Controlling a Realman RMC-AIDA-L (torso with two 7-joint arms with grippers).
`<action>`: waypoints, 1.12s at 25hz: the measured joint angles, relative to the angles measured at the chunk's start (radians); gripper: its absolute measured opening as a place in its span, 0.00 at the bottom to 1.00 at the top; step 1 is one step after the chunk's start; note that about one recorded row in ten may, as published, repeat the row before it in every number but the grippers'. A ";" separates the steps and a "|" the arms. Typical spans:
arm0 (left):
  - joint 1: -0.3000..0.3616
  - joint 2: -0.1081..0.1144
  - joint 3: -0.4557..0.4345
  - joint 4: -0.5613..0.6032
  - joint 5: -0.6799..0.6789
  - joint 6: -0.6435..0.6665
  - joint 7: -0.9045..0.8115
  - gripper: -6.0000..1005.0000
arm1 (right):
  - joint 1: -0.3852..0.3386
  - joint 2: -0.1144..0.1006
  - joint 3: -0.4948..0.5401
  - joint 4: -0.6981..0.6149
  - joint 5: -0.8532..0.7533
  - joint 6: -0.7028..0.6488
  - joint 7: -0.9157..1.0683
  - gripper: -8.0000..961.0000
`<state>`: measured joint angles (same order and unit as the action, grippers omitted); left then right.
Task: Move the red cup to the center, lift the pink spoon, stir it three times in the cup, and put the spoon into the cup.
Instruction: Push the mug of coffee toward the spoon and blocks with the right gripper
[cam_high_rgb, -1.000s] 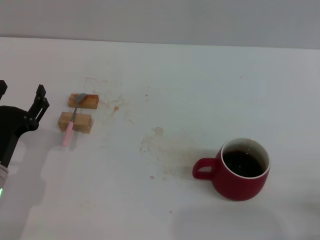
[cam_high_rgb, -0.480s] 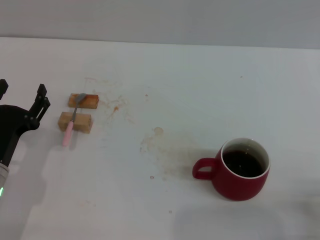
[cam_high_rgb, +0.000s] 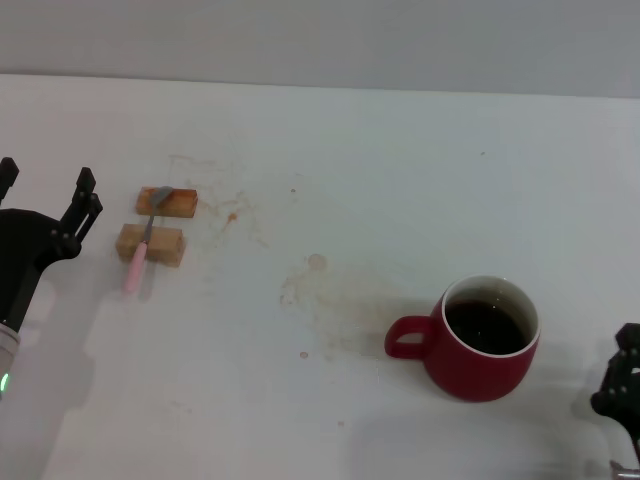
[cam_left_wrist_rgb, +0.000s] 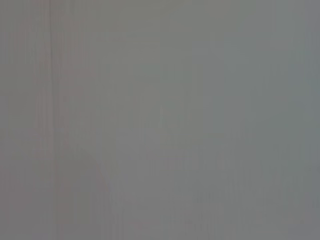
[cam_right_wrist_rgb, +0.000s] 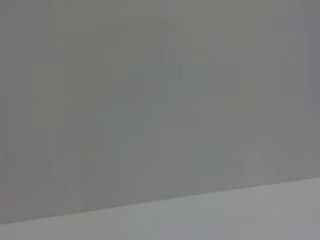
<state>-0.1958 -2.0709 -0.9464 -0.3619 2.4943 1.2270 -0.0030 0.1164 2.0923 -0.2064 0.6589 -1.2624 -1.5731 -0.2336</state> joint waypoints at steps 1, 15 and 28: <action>0.000 0.000 0.000 0.000 0.000 0.000 0.000 0.85 | 0.003 0.000 -0.005 0.003 -0.002 0.005 0.000 0.01; -0.004 0.000 0.000 -0.001 0.000 0.002 0.001 0.85 | 0.017 0.000 -0.011 0.042 -0.089 0.097 0.002 0.01; 0.003 0.002 -0.004 0.002 0.000 0.002 0.001 0.85 | 0.093 0.000 -0.002 0.025 -0.090 0.196 0.028 0.01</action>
<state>-0.1927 -2.0693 -0.9506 -0.3603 2.4943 1.2285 -0.0016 0.2089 2.0923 -0.2085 0.6840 -1.3525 -1.3770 -0.2061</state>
